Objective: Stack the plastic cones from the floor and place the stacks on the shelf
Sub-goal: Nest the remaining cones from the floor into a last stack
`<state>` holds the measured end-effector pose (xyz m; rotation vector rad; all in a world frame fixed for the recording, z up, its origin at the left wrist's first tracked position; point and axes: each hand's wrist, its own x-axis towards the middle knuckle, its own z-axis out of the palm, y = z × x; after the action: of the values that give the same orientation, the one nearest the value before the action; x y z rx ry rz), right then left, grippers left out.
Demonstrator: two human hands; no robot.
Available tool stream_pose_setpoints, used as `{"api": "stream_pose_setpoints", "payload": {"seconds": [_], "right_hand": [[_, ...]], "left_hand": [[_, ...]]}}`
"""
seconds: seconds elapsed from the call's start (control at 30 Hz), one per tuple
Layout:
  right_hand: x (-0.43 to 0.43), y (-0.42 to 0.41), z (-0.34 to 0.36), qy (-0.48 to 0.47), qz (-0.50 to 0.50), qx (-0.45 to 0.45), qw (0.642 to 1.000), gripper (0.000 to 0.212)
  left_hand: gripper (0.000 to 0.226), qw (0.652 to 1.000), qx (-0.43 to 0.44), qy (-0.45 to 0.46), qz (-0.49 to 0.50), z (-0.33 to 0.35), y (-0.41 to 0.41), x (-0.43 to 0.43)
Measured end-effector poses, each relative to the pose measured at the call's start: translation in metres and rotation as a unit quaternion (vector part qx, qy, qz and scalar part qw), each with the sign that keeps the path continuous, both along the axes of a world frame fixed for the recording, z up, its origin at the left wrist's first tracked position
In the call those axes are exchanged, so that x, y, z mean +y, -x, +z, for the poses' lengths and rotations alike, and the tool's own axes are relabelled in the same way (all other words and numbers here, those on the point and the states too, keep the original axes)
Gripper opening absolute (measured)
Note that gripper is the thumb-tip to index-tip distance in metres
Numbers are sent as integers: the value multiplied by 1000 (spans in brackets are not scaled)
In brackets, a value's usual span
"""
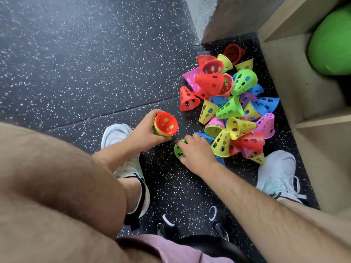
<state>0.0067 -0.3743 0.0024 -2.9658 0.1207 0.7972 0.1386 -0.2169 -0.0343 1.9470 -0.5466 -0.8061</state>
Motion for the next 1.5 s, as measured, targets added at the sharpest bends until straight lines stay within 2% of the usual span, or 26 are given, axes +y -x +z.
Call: {"api": "stream_pose_setpoints", "payload": {"seconds": [0.13, 0.27, 0.43, 0.5, 0.57, 0.7, 0.83, 0.9, 1.1, 1.27, 1.5], "right_hand": [[-5, -3, -2, -16, -2, 3, 1000, 43], [-17, -15, 9, -104, -120, -52, 986, 50], [-45, -37, 34, -251, -317, -172, 898, 60], [-47, -44, 43, -293, -348, -197, 869, 62], [-43, -49, 49, -329, -345, -193, 858, 61], [-24, -54, 48, -351, -301, -173, 870, 58], [-15, -57, 44, -307, -238, -108, 915, 65], [-17, -59, 48, -294, -223, -74, 926, 67], [-24, -65, 62, -291, -218, -26, 931, 62], [-22, -69, 68, -263, -192, 9, 946, 68], [-20, -72, 69, -283, -211, 11, 936, 73]], "left_hand": [[76, 1000, 4, 2, 4, 1, 0, 1], [72, 999, 21, 13, 46, 1, -1, 1], [70, 996, 47, 10, 81, -2, -4, 3], [71, 996, 50, 8, 70, -1, -4, 2], [72, 997, 49, 7, 63, 0, -3, 2], [72, 997, 50, 10, 53, 1, -2, 1], [73, 998, 53, 4, 43, -1, -3, 1], [74, 998, 51, 0, 24, -4, -3, 1], [75, 999, 46, -9, -1, -6, -1, 0], [75, 999, 44, -14, -11, -8, -1, 1], [73, 999, 42, -19, -6, -4, -1, 0]]}}
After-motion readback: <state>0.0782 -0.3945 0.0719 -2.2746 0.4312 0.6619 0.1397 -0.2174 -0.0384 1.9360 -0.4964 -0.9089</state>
